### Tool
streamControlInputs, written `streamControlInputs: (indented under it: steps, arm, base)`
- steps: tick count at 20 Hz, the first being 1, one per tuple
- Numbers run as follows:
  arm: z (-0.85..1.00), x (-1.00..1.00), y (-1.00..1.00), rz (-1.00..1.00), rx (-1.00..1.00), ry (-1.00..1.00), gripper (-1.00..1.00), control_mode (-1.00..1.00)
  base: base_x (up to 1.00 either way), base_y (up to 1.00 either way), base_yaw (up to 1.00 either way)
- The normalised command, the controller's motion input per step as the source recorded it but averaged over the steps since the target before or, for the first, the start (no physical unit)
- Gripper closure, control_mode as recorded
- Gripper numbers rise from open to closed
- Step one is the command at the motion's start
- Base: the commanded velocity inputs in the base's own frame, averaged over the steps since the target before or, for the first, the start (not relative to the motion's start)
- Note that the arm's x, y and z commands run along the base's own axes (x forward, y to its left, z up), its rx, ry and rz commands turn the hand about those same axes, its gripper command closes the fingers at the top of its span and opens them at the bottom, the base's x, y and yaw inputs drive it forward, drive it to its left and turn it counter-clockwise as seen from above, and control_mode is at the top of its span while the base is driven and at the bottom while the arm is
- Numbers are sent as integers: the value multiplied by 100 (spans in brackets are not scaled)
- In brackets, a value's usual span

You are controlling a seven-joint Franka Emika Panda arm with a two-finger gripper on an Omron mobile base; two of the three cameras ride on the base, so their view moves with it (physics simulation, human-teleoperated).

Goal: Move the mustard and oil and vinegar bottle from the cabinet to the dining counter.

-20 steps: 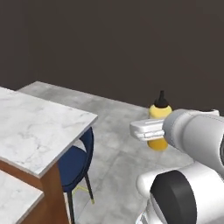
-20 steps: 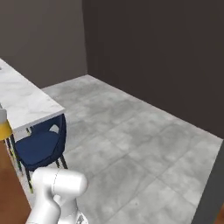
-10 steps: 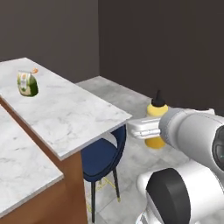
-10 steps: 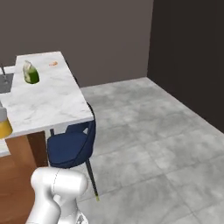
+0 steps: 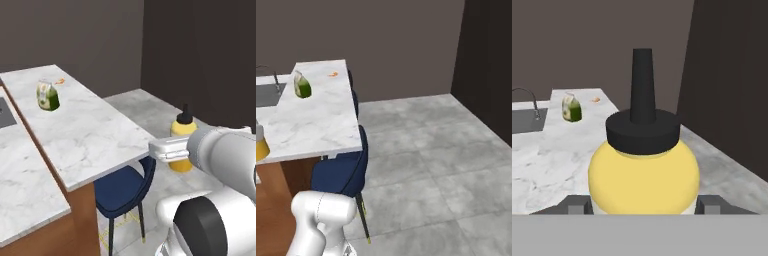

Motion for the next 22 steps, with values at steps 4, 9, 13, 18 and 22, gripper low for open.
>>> streamControlInputs:
  steps: [4, 9, 13, 18, 22]
  arm:
    - [0, 0, 0, 0, 0, 0, 100, 100]
    - [0, 0, 0, 0, 0, 0, 100, 100]
    - [0, 0, 0, 0, 0, 0, 100, 100]
    - [0, 0, 0, 0, 0, 0, 100, 100]
    - [0, 0, 0, 0, 0, 0, 100, 100]
  base:
    - [56, -17, 35]
    - [55, -11, 46]
    - [54, -15, 41]
    - [52, -25, 26]
    - [30, -13, 5]
